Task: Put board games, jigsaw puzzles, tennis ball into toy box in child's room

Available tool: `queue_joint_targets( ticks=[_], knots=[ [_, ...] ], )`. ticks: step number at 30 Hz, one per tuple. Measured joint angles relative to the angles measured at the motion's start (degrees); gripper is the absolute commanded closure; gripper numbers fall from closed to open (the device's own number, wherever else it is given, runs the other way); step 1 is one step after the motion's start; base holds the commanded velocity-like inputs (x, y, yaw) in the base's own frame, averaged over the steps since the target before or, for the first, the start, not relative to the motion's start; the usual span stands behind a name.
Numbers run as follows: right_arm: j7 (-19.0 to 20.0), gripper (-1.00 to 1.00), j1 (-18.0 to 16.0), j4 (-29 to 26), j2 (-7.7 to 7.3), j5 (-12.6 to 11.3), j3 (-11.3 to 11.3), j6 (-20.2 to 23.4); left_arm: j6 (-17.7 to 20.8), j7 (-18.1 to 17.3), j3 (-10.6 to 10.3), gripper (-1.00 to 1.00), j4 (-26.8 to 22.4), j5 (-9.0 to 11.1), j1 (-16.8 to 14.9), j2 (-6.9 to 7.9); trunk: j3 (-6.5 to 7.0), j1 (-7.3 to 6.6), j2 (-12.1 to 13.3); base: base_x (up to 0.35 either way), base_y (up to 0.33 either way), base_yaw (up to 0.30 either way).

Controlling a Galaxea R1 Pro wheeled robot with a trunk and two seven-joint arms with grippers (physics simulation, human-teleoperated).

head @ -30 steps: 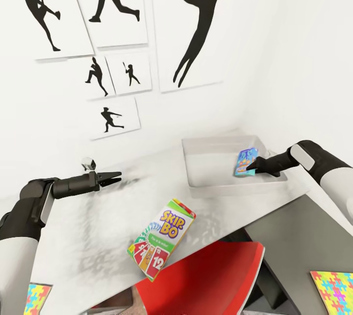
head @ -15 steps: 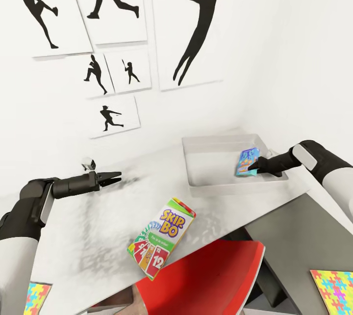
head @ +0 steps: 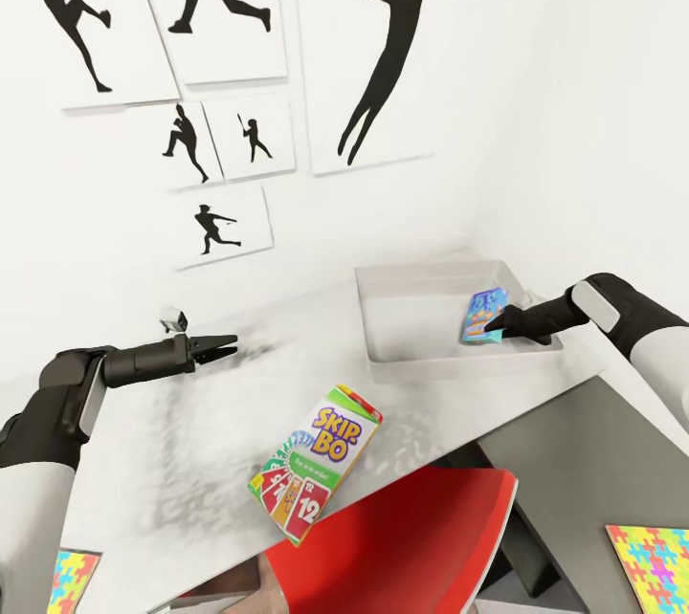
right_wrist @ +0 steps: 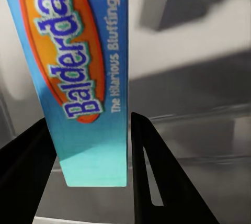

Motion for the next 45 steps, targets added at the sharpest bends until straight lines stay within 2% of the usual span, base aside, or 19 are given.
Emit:
queue_joint_targets(
  ticks=[23, 44, 45],
  knots=[
    [-0.2, 1.0, -1.4, 0.0, 0.36, -0.1, -0.2, 0.0, 0.0, 0.0, 0.0, -1.0, 0.0, 0.1, 0.0, 0.14, -0.97, 0.0, 0.0, 0.0, 0.0, 0.0],
    [-0.7, 1.0, -1.4, 0.1, 0.45, 0.0, -0.2, 0.0, 0.0, 0.0, 0.0, -1.0, 0.0, 0.1, 0.0, -0.01, -1.03, 0.0, 0.0, 0.0, 0.0, 0.0],
    [-0.7, -1.0, -1.4, 0.1, 0.36, -0.1, -0.2, 0.0, 0.0, 0.0, 0.0, -1.0, 0.0, 0.1, 0.0, -0.02, -1.03, 0.0, 0.0, 0.0, 0.0, 0.0]
  ],
)
